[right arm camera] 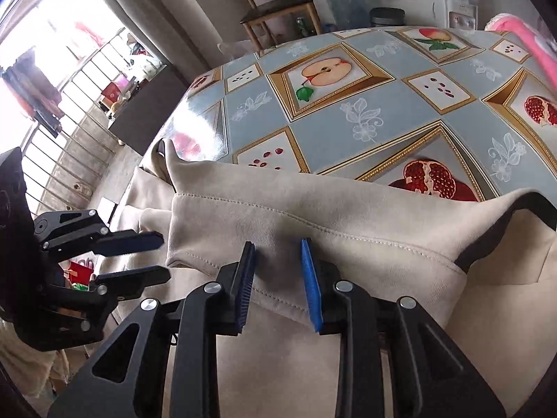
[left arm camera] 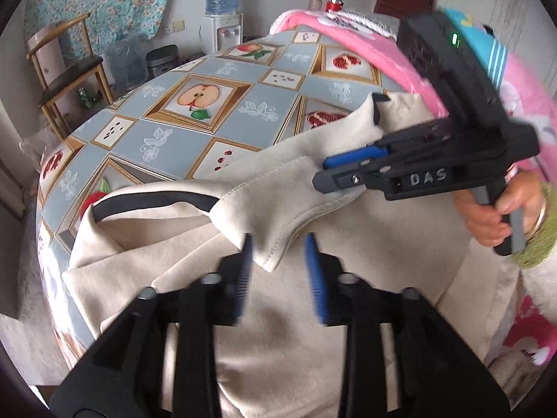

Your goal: Fold large clothes

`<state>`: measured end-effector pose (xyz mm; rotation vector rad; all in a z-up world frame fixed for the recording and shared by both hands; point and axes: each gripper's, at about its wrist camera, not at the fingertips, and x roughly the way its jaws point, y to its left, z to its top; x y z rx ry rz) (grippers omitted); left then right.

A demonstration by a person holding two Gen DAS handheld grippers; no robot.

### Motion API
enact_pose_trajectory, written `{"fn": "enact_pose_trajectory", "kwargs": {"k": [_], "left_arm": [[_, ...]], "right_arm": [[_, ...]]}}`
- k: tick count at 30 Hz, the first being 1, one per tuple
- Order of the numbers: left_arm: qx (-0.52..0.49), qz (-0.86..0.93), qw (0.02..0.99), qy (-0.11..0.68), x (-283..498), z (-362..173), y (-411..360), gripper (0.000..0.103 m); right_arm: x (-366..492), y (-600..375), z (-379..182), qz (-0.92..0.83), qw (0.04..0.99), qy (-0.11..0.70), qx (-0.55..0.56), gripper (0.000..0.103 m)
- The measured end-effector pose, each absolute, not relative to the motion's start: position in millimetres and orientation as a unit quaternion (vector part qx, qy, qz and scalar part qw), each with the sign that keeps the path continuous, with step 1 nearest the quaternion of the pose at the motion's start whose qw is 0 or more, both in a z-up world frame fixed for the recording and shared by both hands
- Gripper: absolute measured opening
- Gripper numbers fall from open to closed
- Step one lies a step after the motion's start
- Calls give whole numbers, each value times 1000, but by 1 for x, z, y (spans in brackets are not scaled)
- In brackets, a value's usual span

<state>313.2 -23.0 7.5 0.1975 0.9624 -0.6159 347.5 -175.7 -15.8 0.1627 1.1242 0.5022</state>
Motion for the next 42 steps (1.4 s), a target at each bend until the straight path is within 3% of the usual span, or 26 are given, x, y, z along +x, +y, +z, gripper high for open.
{"fn": "enact_pose_trajectory", "kwargs": {"k": [1, 3, 11, 18, 21, 23, 30, 42], "left_arm": [[76, -289, 841, 452, 314, 14, -17, 58], [40, -288, 843, 453, 317, 21, -10, 67], [-167, -249, 796, 526, 366, 1, 17, 69], [-208, -212, 776, 556, 388, -22, 27, 58], [-216, -226, 769, 557, 383, -22, 27, 53], [-220, -234, 767, 555, 380, -20, 29, 51], [-230, -241, 756, 563, 366, -17, 30, 36], [-334, -225, 697, 593, 379, -52, 40, 35]], "right_arm": [[348, -178, -17, 237, 811, 529, 79, 27], [349, -182, -17, 241, 808, 531, 84, 26], [345, -191, -18, 248, 801, 537, 96, 26], [334, -223, -2, 250, 789, 542, 147, 28], [332, -260, 15, 234, 794, 522, 206, 39], [334, -282, 18, 215, 790, 520, 242, 40], [338, -300, -18, 189, 731, 577, 312, 40], [338, -294, -45, 190, 692, 601, 353, 37]]}}
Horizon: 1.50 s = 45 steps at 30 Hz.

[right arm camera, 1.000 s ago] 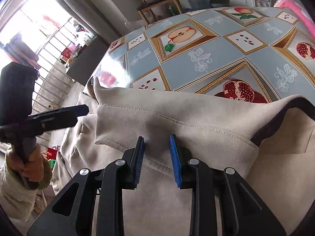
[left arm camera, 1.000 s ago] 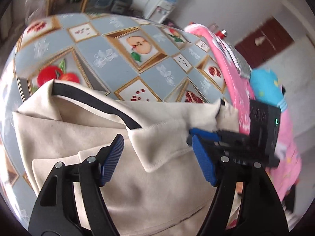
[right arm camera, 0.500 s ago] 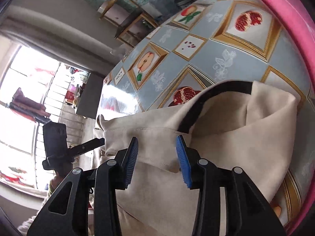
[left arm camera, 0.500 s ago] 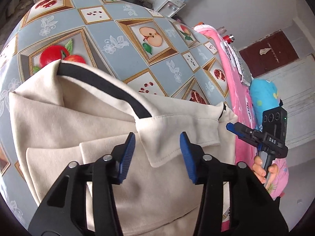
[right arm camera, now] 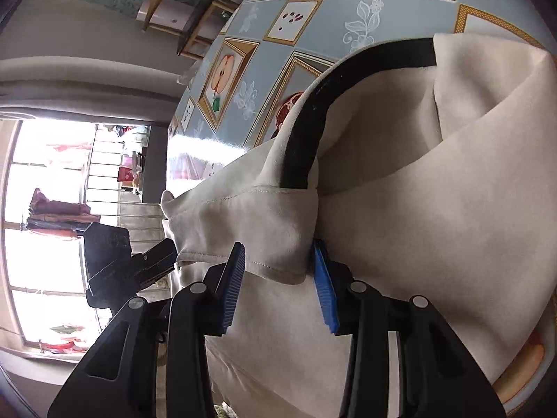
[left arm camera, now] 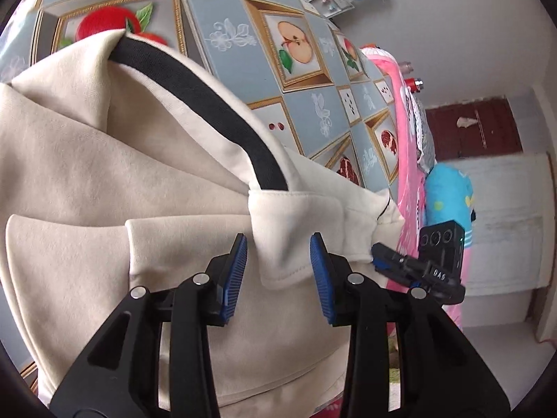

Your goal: Fold large clothes

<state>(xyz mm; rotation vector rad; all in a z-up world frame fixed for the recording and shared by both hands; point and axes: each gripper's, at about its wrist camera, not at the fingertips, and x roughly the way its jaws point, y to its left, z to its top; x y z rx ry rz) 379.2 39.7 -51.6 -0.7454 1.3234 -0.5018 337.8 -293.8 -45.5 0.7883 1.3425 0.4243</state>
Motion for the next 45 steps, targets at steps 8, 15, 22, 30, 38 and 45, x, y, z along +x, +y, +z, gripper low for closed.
{"fn": "enact_pose_trajectory", "kwargs": {"k": [8, 15, 22, 30, 38, 45], "left_arm": [[-323, -222, 699, 598, 380, -59, 34, 30], [-148, -232, 777, 566, 386, -29, 2, 9], [-37, -214, 821, 527, 416, -16, -22, 6], [13, -224, 806, 548, 422, -31, -25, 6], [33, -240, 807, 539, 414, -38, -22, 10], [48, -242, 808, 535, 410, -37, -25, 10]], "right_arm": [[337, -285, -46, 195, 692, 609, 336, 29], [350, -268, -33, 194, 725, 605, 266, 16], [392, -257, -22, 159, 770, 588, 191, 14], [386, -248, -25, 187, 783, 585, 99, 14], [379, -247, -25, 196, 794, 570, 78, 18], [361, -269, 16, 115, 836, 533, 57, 41]]}}
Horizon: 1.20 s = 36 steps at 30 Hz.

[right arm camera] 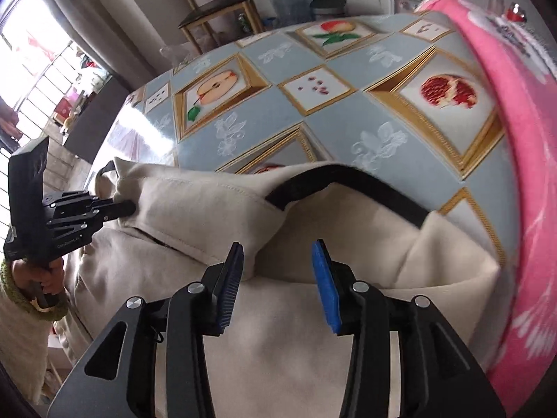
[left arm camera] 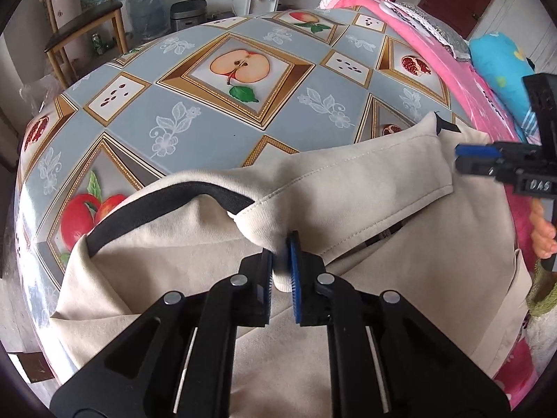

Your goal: Fold large clothes

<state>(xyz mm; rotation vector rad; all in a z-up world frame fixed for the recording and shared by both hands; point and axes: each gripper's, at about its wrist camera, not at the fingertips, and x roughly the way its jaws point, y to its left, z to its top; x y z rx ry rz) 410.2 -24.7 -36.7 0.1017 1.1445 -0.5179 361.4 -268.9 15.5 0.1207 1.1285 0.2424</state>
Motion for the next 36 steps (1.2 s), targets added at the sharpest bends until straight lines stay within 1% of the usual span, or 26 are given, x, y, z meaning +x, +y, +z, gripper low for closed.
{"fn": "enact_pose_trajectory", "kwargs": {"k": [4, 5, 6, 7, 9, 11, 14, 16, 17, 18, 24, 26, 29, 33, 34, 36], "left_arm": [[52, -243, 809, 533, 410, -36, -25, 10], [53, -243, 809, 532, 410, -36, -25, 10], [53, -242, 810, 532, 410, -36, -25, 10], [53, -242, 810, 532, 410, -36, -25, 10], [52, -242, 811, 529, 411, -36, -25, 10], [47, -245, 812, 527, 411, -36, -23, 11], [22, -241, 815, 526, 415, -36, -11, 15], [-19, -241, 814, 528, 420, -35, 3, 20], [-39, -239, 814, 528, 422, -35, 11, 21], [-53, -237, 814, 528, 423, -34, 16, 22], [-95, -198, 855, 471, 417, -4, 44, 19], [-90, -222, 855, 460, 414, 5, 36, 19], [-104, -273, 826, 483, 413, 2, 17, 19], [-31, -264, 806, 528, 412, -24, -21, 19], [-17, -252, 804, 537, 411, -31, -25, 18], [-9, -241, 812, 532, 409, -34, -26, 14]], "right_arm": [[362, -246, 45, 144, 861, 485, 53, 40], [364, -233, 48, 159, 862, 478, 48, 34], [367, -218, 47, 175, 860, 478, 40, 25], [372, -205, 44, 191, 855, 480, 39, 22], [381, -183, 33, 220, 841, 492, 46, 12], [388, -170, 14, 237, 820, 519, 54, 9], [389, -167, -21, 241, 789, 561, 67, 6], [384, -174, -26, 253, 785, 559, 88, 6], [383, -176, -27, 253, 783, 560, 93, 3], [383, -177, -28, 253, 782, 561, 98, 3], [384, -173, -28, 254, 779, 566, 86, 3], [385, -171, -28, 254, 778, 568, 84, 3], [388, -170, -28, 251, 778, 569, 83, 3], [387, -172, -29, 255, 780, 566, 86, 2], [387, -176, -29, 256, 778, 567, 87, 1], [385, -183, -28, 255, 774, 572, 88, 0]]}}
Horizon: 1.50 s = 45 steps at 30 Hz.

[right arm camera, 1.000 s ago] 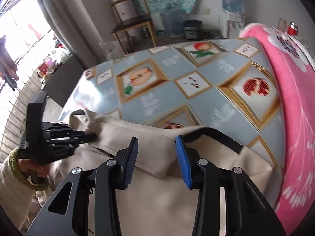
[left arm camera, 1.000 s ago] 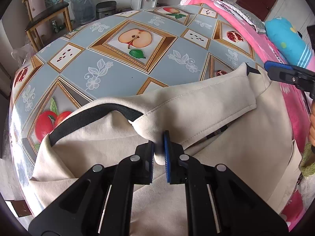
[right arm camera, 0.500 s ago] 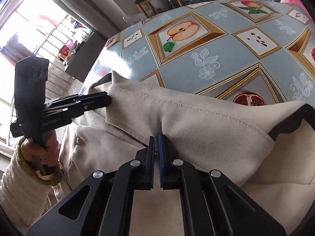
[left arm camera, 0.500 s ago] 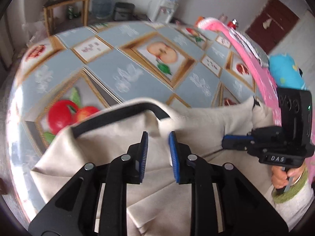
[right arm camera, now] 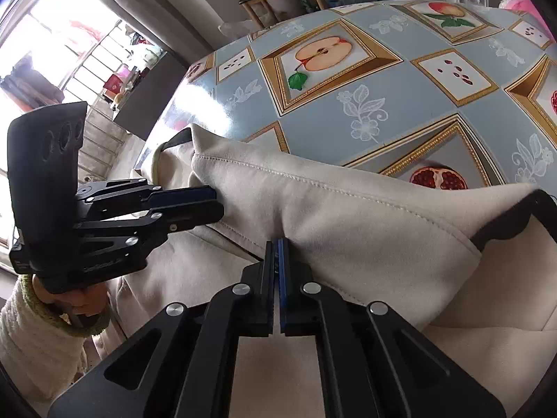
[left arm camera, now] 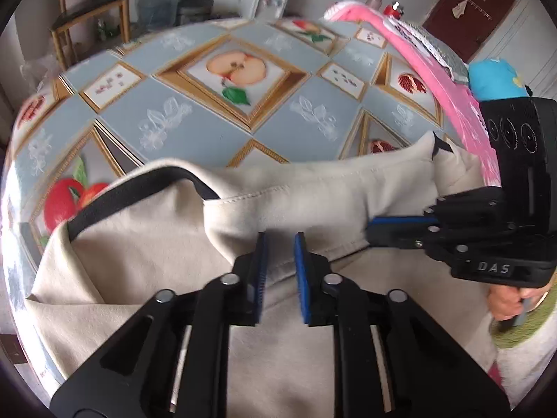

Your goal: Fold large clothes

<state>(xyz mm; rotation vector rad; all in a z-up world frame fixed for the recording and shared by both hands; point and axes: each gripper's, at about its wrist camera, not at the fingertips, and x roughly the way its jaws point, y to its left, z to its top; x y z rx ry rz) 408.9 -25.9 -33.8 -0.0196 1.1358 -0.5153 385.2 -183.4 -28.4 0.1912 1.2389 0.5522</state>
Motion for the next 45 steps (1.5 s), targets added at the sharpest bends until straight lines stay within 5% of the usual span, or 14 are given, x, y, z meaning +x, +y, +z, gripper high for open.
{"fn": "enact_pose_trajectory", "kwargs": {"k": [23, 29, 37, 45], "left_arm": [[-33, -254, 811, 525, 404, -38, -15, 9], [-36, -256, 811, 524, 403, -37, -14, 9], [-35, -258, 811, 523, 403, -36, -14, 9], [-45, -264, 813, 517, 402, -38, -12, 9]], "right_arm": [[363, -233, 21, 178, 816, 549, 29, 2], [365, -219, -13, 132, 820, 554, -50, 2], [379, -222, 28, 117, 840, 530, -1, 3], [398, -209, -7, 86, 832, 548, -12, 6]]}}
